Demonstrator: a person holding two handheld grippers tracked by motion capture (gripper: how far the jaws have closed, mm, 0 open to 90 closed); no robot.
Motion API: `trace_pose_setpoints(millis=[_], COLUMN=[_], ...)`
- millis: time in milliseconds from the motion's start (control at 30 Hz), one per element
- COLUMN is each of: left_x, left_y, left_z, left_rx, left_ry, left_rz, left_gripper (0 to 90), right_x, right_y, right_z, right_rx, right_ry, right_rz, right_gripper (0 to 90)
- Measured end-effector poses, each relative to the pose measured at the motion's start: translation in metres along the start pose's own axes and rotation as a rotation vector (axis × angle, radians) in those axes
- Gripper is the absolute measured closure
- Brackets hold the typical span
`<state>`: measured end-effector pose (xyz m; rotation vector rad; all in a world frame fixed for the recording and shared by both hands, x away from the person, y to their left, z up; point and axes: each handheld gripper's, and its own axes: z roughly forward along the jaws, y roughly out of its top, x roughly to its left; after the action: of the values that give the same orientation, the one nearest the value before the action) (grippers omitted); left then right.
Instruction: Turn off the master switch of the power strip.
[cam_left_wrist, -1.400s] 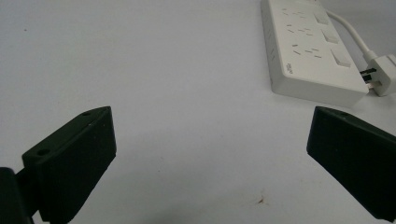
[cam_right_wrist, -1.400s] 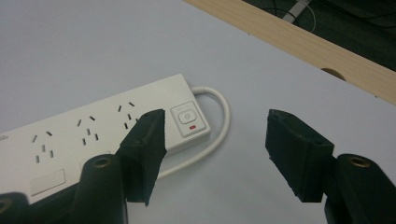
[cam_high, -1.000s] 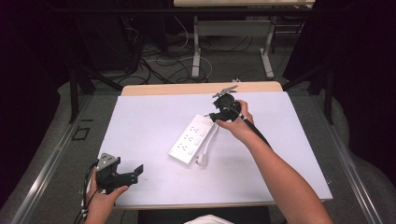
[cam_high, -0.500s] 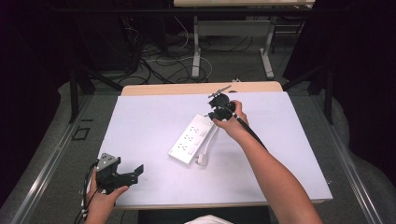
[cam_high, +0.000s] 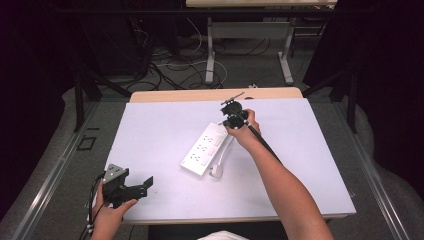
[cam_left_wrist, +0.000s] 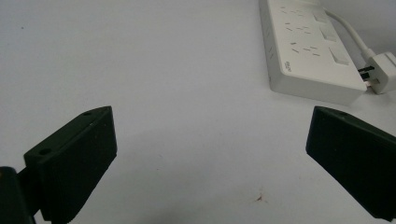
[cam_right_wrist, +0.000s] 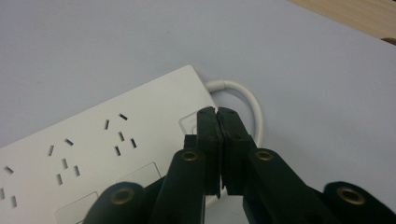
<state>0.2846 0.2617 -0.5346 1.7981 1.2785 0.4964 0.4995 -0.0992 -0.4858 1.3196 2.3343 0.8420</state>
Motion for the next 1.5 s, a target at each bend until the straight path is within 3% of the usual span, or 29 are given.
trace_pose_setpoints(millis=[267,333,667,767,867,967,1000,1033,1200,1233,1333,1400,1500], left_x=[0.0,0.0,0.0,0.001,0.0,0.001,0.001,0.001,0.0,0.0,0.0,0.0,0.0], left_y=[0.0,0.0,-0.001,-0.001,-0.001,-0.001,-0.001,-0.001,-0.001,-0.001,-0.001,-0.001,-0.001], left_z=[0.0,0.0,0.001,0.0,0.0,0.0,0.0,0.0,0.0,0.0,0.0,0.0,-0.001], left_rx=[0.003,0.003,0.001,0.0,0.001,0.0,0.0,-0.001,-0.001,-0.002,-0.001,-0.001,-0.006], left_ry=[-0.001,-0.001,-0.002,-0.002,-0.001,-0.001,-0.001,-0.001,-0.001,0.0,0.0,0.001,0.002], left_rz=[0.003,0.004,-0.003,-0.001,-0.001,-0.001,-0.002,-0.002,-0.001,0.0,0.0,0.001,0.002], left_gripper=[2.3,2.4,2.4,2.4,2.4,2.4,2.4,2.4,2.4,2.4,2.5,2.5,2.5], right_x=[0.0,0.0,0.001,0.001,0.002,0.003,0.003,0.002,0.0,-0.001,0.004,0.005,0.004], right_y=[0.0,0.0,-0.002,-0.003,-0.004,-0.004,-0.005,-0.006,-0.009,-0.008,-0.011,-0.01,-0.01], right_z=[0.012,0.015,0.028,0.032,0.035,0.036,0.039,0.038,0.04,0.036,0.041,0.04,0.041], right_rx=[-0.005,0.021,0.043,0.051,0.036,0.055,0.031,0.052,0.022,0.077,0.007,0.038,0.039], right_ry=[0.023,0.02,0.007,0.016,0.02,0.01,0.017,0.01,0.028,0.02,0.006,-0.012,-0.009], right_rz=[0.013,0.009,0.033,0.018,0.019,0.018,0.021,0.021,0.045,0.035,0.007,-0.013,0.003], right_gripper=[90.0,90.0,90.0,90.0,90.0,90.0,90.0,90.0,90.0,90.0,90.0,90.0,90.0])
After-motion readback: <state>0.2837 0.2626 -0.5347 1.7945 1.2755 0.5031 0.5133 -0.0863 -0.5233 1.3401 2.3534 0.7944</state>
